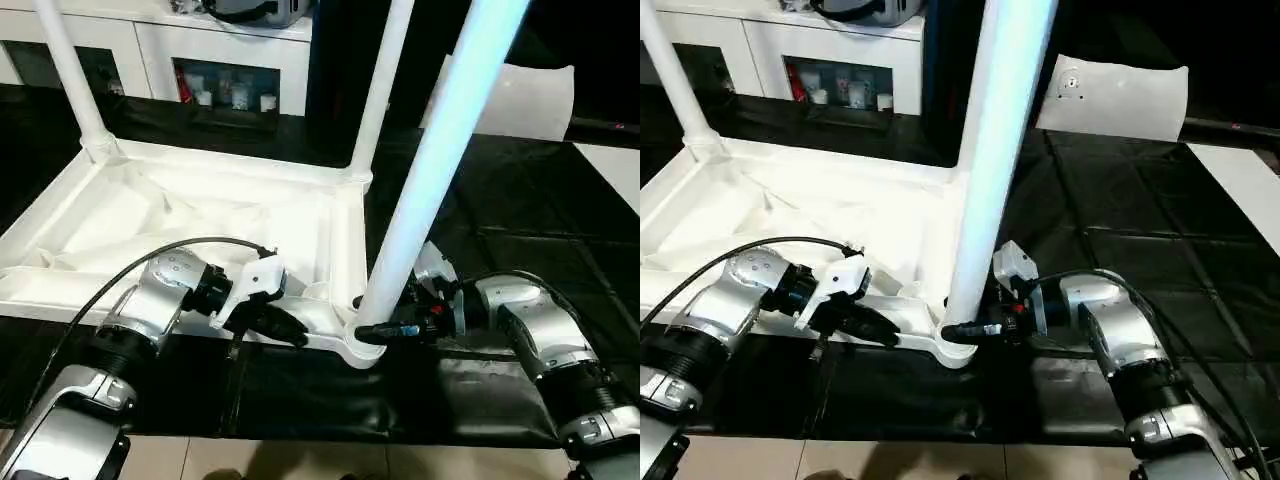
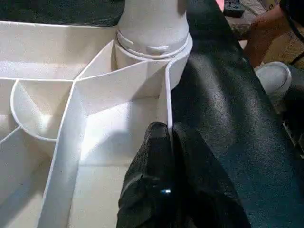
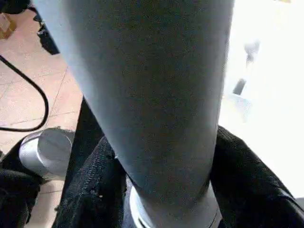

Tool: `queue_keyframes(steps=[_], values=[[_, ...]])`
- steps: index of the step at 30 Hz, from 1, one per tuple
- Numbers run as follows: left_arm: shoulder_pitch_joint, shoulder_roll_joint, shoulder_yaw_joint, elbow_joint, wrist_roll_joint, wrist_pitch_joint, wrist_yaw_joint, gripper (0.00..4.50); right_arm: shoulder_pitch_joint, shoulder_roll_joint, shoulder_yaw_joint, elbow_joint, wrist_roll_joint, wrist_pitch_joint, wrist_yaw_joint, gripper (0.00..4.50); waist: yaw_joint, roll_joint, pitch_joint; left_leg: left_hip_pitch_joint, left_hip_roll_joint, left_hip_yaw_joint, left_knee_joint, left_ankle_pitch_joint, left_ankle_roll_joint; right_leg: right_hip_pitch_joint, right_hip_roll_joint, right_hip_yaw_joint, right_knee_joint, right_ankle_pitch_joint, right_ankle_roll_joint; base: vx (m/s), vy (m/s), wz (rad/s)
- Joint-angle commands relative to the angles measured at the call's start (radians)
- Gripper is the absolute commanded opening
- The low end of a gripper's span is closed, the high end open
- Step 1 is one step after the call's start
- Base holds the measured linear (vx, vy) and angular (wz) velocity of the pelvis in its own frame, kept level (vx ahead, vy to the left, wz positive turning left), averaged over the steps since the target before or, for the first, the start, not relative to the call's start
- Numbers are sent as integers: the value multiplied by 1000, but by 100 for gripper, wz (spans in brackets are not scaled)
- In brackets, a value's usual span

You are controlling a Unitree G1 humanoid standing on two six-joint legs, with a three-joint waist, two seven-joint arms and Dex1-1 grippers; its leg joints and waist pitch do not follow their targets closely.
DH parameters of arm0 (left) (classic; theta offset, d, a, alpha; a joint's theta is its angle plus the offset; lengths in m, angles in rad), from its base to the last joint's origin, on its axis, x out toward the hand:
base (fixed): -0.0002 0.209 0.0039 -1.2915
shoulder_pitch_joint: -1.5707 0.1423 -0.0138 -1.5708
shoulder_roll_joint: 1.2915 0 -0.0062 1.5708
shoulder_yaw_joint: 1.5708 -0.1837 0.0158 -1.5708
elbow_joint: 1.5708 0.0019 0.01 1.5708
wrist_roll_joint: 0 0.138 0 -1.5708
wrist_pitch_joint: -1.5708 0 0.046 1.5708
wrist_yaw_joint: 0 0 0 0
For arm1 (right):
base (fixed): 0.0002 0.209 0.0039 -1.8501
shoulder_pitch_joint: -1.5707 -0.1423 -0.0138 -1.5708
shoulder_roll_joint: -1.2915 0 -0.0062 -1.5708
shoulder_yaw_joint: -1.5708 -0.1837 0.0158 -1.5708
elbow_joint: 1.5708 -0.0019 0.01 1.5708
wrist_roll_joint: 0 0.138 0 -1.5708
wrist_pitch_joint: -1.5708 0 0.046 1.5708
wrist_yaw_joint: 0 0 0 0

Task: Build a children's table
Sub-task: Rotate leg to tighten

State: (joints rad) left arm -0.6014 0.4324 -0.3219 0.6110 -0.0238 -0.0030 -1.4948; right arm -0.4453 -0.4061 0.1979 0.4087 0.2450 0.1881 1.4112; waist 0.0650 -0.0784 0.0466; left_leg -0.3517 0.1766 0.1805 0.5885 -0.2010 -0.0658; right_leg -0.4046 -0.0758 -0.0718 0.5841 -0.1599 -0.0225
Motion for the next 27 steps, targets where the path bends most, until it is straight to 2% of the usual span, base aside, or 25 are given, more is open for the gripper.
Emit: queue_keyframes(steps=[1, 2, 5, 6, 7, 9, 10, 11, 12, 13, 14, 17, 18, 19, 20, 21, 23, 25, 26, 27], values=[[-15, -49, 8, 24, 29, 33, 143, 0, 36, 33, -3, -53, 0, 50, -103, 208, -5, 4, -51, 9, 66, -13, -74, -184, 47, 43, -76, 53, -62, -309, -198, 0, 0, 0], [-16, -50, 9, 24, 29, 33, 145, 0, 36, 34, -3, -54, 0, 51, -105, 207, -9, 4, -49, 10, 64, -17, -77, -213, 36, 43, -78, 51, -68, -359, -186, 0, 0, 0], [-38, -115, 59, 48, 17, 92, 292, 0, 55, 103, -20, -54, -63, 74, -313, 202, -19, 3, -45, 8, 60, -23, -78, -260, 9, 39, -80, 49, -79, -467, -148, 0, 0, 0], [-49, -147, 77, 53, 12, 115, 353, 0, 56, 149, -38, -52, -72, 96, -408, 201, -30, 1, -45, 11, 57, -26, -79, -285, -8, 35, -80, 47, -86, -534, -122, 0, 0, 0], [-49, -147, 77, 53, 12, 115, 353, 0, 56, 149, -38, -52, -72, 96, -408, 199, -35, 1, -44, 10, 55, -28, -79, -297, -7, 35, -80, 45, -90, -559, -112, 0, 0, 0], [-63, -186, 92, 60, 9, 136, 420, 0, 48, 209, -67, -42, -69, 123, -514, 197, -43, 2, -45, 8, 54, -31, -78, -301, 3, 36, -82, 43, -97, -587, -95, 0, 0, 0], [-82, -227, 109, 78, 10, 151, 500, 0, 32, 269, -95, -24, -71, 141, -626, 196, -48, 2, -44, 11, 53, -28, -75, -307, 8, 29, -80, 45, -101, -595, -91, 0, 0, 0], [-83, -229, 110, 79, 10, 152, 504, 0, 31, 272, -97, -23, -71, 142, -632, 196, -51, 3, -43, 13, 51, -28, -74, -314, 7, 24, -79, 44, -104, -608, -89, 0, 0, 0], [-91, -242, 117, 87, 9, 158, 528, 0, 23, 292, -107, -14, -72, 148, -672, 195, -56, 1, -47, 11, 48, -31, -74, -313, 4, 30, -80, 39, -105, -621, -81, 0, 0, 0], [-118, -283, 142, 114, 3, 178, 612, 0, -12, 356, -143, 30, -76, 166, -810, 195, -62, 4, -47, 7, 51, -32, -76, -301, 4, 30, -80, 41, -102, -595, -88, 0, 0, 0], [-130, -300, 153, 126, 5, 185, 646, 0, -26, 385, -157, 45, -85, 173, -877, 195, -68, 5, -47, 9, 51, -31, -76, -300, 0, 27, -78, 42, -100, -578, -95, 0, 0, 0], [-157, -339, 174, 148, 16, 196, 733, 0, -62, 456, -183, 89, -107, 161, -1014, 195, -68, 9, -52, 7, 51, -30, -76, -286, 5, 31, -79, 46, -97, -524, -111, 0, 0, 0], [-165, -358, 181, 150, 24, 207, 779, 0, -75, 502, -196, 98, -107, 164, -1068, 195, -69, 9, -55, 6, 51, -26, -76, -257, 11, 32, -77, 49, -90, -454, -131, 0, 0, 0], [-166, -361, 181, 150, 27, 206, 789, 0, -76, 512, -198, 96, -108, 164, -1076, 195, -68, 9, -56, 5, 51, -24, -76, -241, 15, 34, -77, 51, -87, -423, -138, 0, 0, 0], [-166, -364, 181, 149, 30, 205, 797, 0, -76, 520, -199, 94, -109, 165, -1084, 195, -64, 11, -58, 6, 52, -21, -75, -209, 26, 36, -76, 53, -79, -352, -156, 53, -4, 3], [-163, -368, 180, 143, 34, 206, 805, 0, -77, 543, -187, 88, -137, 154, -1124, 195, -62, 11, -60, 2, 52, -19, -74, -170, 37, 41, -75, 54, -68, -281, -175, 53, -4, 3], [-152, -364, 171, 133, 37, 204, 791, 0, -76, 552, -177, 83, -148, 129, -1133, 195, -58, 9, -64, 4, 50, -15, -70, -132, 59, 46, -76, 55, -62, -217, -194, 59, -8, 3], [-135, -353, 160, 117, 38, 212, 764, 0, -61, 543, -164, 63, -152, 101, -1109, 195, -55, 11, -65, 1, 50, -13, -68, -95, 80, 52, -77, 55, -55, -164, -210, 28, -5, 2], [-131, -350, 158, 114, 38, 215, 759, 0, -57, 539, -160, 58, -154, 94, -1104, 251, -54, 11, -66, 2, 50, -12, -68, -78, 92, 53, -76, 55, -53, -139, -219, 0, 0, 0], [-125, -341, 157, 108, 39, 218, 753, 0, -51, 532, -162, 49, -150, 89, -1095, 265, -55, 10, -65, 1, 51, -12, -69, -74, 101, 54, -76, 54, -52, -133, -225, 0, 0, 0]])
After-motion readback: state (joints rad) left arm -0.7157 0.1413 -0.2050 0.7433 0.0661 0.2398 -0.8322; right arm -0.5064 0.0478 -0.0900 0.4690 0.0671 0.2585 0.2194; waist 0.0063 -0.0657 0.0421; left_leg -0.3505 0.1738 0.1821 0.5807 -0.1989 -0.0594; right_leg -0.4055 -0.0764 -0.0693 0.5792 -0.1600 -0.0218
